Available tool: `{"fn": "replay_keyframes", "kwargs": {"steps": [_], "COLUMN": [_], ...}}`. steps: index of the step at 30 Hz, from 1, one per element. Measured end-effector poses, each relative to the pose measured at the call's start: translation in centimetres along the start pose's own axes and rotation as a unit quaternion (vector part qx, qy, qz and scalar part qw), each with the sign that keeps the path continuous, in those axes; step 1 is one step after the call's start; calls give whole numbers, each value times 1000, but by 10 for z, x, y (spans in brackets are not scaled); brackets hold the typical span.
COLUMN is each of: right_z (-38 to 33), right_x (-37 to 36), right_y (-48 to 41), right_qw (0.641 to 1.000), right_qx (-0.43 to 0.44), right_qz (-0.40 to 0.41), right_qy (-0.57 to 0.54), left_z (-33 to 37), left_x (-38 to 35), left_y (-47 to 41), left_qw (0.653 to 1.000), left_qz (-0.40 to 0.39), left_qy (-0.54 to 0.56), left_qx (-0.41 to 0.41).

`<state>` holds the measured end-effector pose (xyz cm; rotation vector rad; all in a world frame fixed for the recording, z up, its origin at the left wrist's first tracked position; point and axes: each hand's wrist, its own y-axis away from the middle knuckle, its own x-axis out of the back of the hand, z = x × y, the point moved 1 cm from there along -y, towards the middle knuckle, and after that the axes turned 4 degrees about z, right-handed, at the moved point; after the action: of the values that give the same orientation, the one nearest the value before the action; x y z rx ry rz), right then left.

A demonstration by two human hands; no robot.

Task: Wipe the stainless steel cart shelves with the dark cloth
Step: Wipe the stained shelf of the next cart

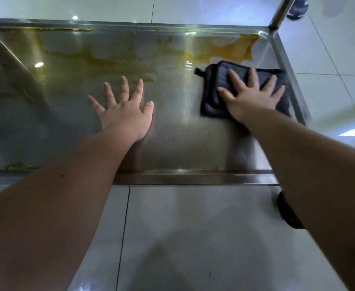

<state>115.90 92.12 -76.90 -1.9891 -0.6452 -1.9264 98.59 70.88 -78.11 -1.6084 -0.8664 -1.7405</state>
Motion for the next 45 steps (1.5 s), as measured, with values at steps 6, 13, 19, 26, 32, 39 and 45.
{"fn": "replay_keyframes", "kwargs": {"steps": [6, 13, 19, 26, 32, 39, 45], "right_z": [-94, 3, 30, -81, -60, 51, -3], "right_x": [-15, -8, -5, -18, -13, -5, -10], "right_y": [63, 51, 55, 124, 112, 108, 135], "right_qw": [985, 997, 999, 988, 986, 999, 999], "right_qx": [172, 67, -2, 146, 164, 7, -25], "right_qz": [10, 10, -32, -8, -14, -45, -37], "right_qy": [4, 20, 30, 37, 34, 22, 10], "left_z": [-7, -45, -67, -66, -66, -64, -63], "left_x": [6, 7, 6, 1, 3, 4, 1], "left_y": [-4, 11, 32, 35, 36, 37, 41], "left_qw": [998, 991, 993, 992, 993, 993, 993], "left_qz": [-48, -13, 11, 41, 38, 39, 53], "left_qy": [30, 17, 10, 25, 38, 44, 47], "left_qx": [1, -130, -121, -113, -108, -101, -93]}}
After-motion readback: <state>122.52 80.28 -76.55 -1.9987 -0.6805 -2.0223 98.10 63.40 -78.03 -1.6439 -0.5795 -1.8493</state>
